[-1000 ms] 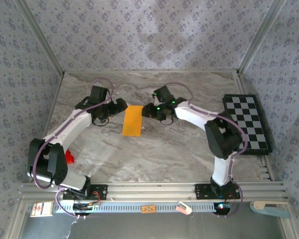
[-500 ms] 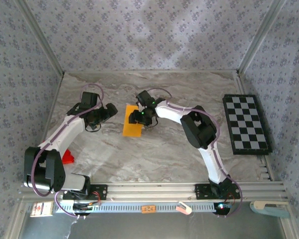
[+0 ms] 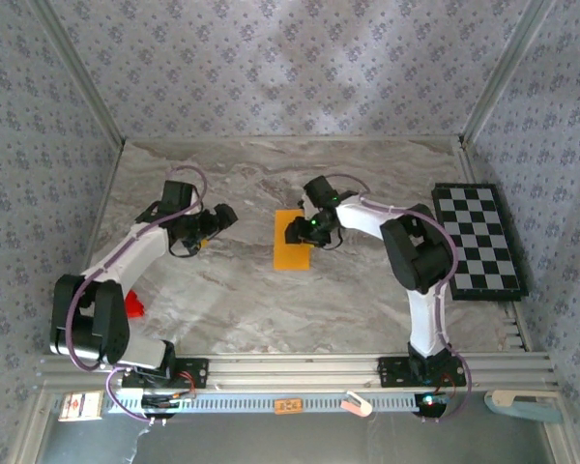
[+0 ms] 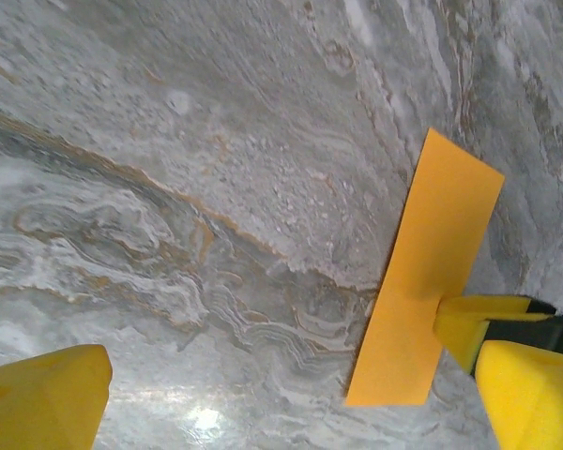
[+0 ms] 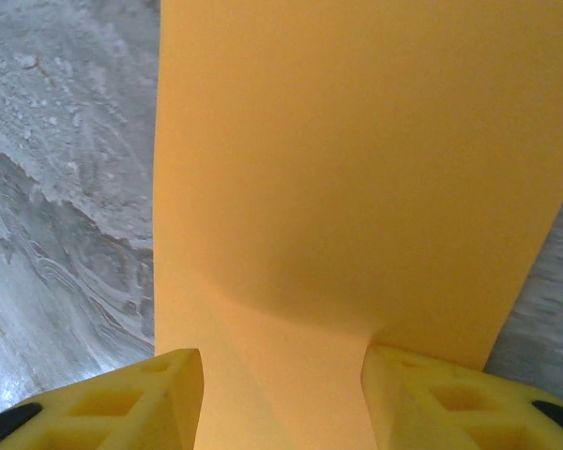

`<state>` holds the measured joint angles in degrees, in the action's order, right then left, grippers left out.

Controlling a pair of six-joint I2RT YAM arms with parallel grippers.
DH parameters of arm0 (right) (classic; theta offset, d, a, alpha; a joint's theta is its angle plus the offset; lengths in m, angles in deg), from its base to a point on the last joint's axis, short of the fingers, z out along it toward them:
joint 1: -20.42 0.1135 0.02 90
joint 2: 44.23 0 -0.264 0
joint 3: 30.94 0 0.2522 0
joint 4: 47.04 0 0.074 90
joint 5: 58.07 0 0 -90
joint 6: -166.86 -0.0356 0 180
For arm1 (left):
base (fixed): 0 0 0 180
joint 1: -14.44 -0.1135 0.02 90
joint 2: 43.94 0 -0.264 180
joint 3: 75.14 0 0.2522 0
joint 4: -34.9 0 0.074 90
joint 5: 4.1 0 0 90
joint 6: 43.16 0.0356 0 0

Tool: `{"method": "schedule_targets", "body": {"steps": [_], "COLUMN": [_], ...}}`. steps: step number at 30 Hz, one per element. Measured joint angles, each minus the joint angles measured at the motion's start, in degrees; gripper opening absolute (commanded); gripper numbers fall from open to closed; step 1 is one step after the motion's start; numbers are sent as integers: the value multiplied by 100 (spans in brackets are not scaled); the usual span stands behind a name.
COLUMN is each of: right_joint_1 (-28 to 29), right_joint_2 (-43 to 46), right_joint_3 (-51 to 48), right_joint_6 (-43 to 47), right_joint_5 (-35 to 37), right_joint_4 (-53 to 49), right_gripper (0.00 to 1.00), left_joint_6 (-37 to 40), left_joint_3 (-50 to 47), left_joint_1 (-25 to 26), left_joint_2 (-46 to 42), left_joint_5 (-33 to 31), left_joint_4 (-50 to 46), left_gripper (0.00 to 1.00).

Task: Fold a paper plane with a square sheet of paper (pick it up from the middle)
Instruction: Move the paper to the center of the table, then third fold the triangle at the center of the table.

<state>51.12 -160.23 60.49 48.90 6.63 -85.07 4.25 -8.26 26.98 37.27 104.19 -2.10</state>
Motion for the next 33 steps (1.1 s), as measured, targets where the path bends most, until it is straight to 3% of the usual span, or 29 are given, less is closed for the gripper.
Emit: {"method": "schedule_targets", "body": {"steps": [9, 16, 27, 33], "right_joint_1": [-195, -249, -249, -256], "right_joint_2": [796, 820, 348, 306], "right_joint_3": [-439, -483, -494, -535], "right_joint_6": [-404, -549, -573, -573], "right_joint_5": [-87, -28, 44, 44], "right_joint_4": [243, 358, 369, 378], "right_gripper": [52, 50, 49, 48], "left_joint_6": [-437, -988, -1547, -1644], "left_joint_3": [-186, -282, -282, -275], "left_joint_1": [898, 1467, 1762, 1792], "left_joint_2": [116, 621, 1268, 1346], "left_joint_5": [448, 597, 754, 820], "left_joint_4": [542, 1062, 1478, 1620], "left_gripper": [99, 97, 94, 83]}}
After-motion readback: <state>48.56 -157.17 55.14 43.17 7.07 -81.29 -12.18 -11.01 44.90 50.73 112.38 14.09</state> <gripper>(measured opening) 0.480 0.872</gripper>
